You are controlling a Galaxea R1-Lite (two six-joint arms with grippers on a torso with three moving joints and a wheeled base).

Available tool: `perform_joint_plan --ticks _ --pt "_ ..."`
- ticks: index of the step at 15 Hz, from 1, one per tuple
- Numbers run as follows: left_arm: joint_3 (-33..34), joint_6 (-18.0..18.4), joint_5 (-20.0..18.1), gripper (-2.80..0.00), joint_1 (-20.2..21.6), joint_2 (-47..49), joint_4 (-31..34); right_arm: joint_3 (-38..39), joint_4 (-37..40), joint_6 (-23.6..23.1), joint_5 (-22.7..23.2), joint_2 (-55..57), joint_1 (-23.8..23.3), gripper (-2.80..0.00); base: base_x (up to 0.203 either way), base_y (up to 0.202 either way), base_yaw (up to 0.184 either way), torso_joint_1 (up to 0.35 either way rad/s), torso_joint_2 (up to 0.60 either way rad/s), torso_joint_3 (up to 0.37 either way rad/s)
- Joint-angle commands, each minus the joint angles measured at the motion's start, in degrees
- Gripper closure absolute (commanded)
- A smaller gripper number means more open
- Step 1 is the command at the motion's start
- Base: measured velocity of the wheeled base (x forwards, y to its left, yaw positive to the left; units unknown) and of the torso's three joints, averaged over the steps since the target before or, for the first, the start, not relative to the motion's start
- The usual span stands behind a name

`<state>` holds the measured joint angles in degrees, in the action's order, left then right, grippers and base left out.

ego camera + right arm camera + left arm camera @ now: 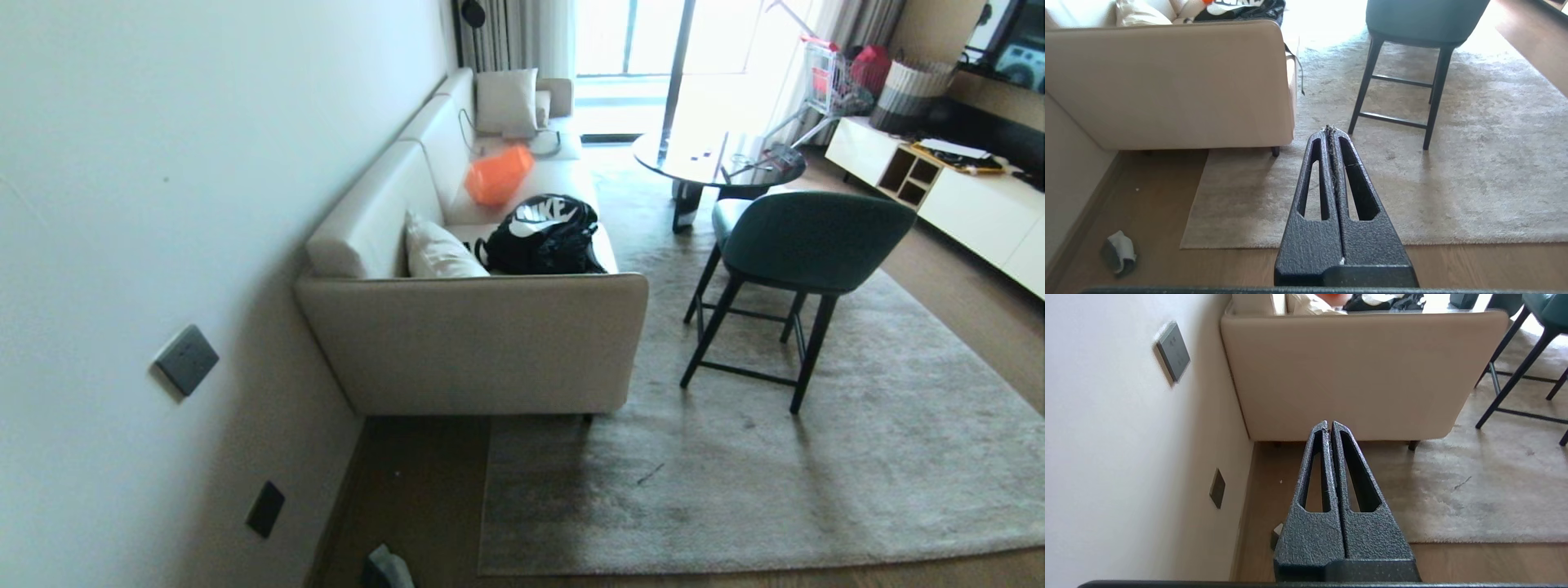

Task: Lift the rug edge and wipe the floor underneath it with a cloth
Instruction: Pick up the rag

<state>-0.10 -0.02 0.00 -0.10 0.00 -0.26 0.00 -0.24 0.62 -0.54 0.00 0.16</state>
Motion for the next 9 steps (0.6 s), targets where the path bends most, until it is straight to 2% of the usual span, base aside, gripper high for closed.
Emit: perform_joint_plan --ticks 1,9 --pt "0.0 0.0 0.0 0.00 0.0 0.0 0.0 0.0 0.0 0.0 0.0 0.1 0.0 0.00 0.000 0.000 0.000 -0.190 0.54 0.349" --pt "0.0 0.0 0.0 0.00 0.0 0.0 0.0 0.0 0.0 0.0 0.0 0.1 0.0 0.00 0.000 0.000 0.000 -0.162 0.53 0.363"
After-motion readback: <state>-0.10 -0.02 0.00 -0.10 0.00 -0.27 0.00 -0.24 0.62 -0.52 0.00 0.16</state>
